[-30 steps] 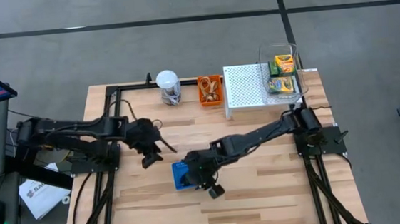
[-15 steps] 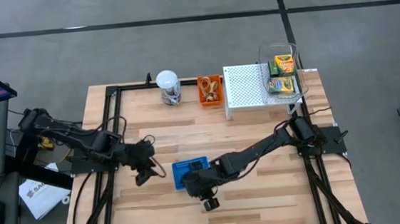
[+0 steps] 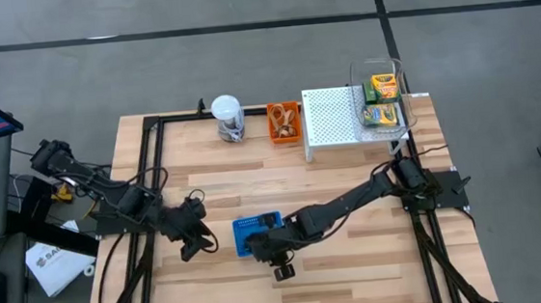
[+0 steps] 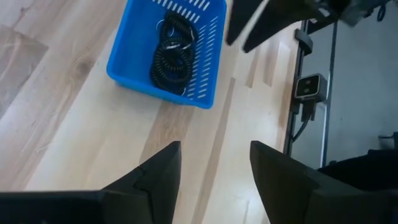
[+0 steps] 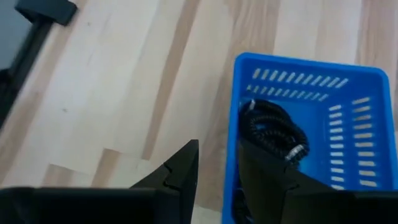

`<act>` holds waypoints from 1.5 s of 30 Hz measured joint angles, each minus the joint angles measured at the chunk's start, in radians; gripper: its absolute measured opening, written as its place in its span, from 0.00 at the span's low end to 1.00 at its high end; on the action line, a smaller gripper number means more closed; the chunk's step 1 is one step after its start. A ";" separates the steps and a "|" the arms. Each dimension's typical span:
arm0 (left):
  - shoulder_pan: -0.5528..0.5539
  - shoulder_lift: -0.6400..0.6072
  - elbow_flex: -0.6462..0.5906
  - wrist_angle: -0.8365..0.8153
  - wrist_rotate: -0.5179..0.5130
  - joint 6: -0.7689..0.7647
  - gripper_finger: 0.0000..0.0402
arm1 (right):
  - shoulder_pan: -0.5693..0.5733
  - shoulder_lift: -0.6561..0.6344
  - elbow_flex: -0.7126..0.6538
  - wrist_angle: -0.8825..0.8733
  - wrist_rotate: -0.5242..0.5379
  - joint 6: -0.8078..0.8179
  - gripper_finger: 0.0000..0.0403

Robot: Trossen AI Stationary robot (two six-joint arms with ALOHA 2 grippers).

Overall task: Pick & Place Office Desk Supplies
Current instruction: Put the blue basket on the shelf

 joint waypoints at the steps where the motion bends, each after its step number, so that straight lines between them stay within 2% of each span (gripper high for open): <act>1: -0.004 0.000 0.000 0.007 -0.005 -0.003 0.45 | 0.000 0.007 0.000 -0.001 0.000 0.000 0.27; 17: -0.016 0.001 0.000 0.053 -0.034 -0.020 0.45 | 0.009 0.083 -0.001 0.003 0.008 0.011 0.25; 20: -0.016 0.000 0.000 0.053 -0.034 -0.020 0.44 | 0.009 0.083 0.000 -0.002 0.046 0.011 0.20; 24: -0.016 0.001 0.000 0.053 -0.034 -0.023 0.42 | -0.003 0.083 0.000 -0.034 0.061 0.007 0.04; 29: -0.016 0.001 0.000 0.053 -0.037 -0.028 0.40 | -0.006 0.076 0.009 -0.092 0.168 0.000 0.02; 31: -0.016 0.001 0.000 0.054 -0.045 -0.029 0.38 | -0.010 0.073 0.049 -0.146 0.172 0.000 0.01; 37: -0.016 0.001 0.000 0.073 -0.092 -0.029 0.36 | -0.019 -0.015 0.169 -0.322 0.165 -0.037 0.01; 45: -0.016 0.001 0.000 0.095 -0.178 0.010 0.36 | -0.131 -0.225 0.125 -0.531 0.084 -0.104 0.01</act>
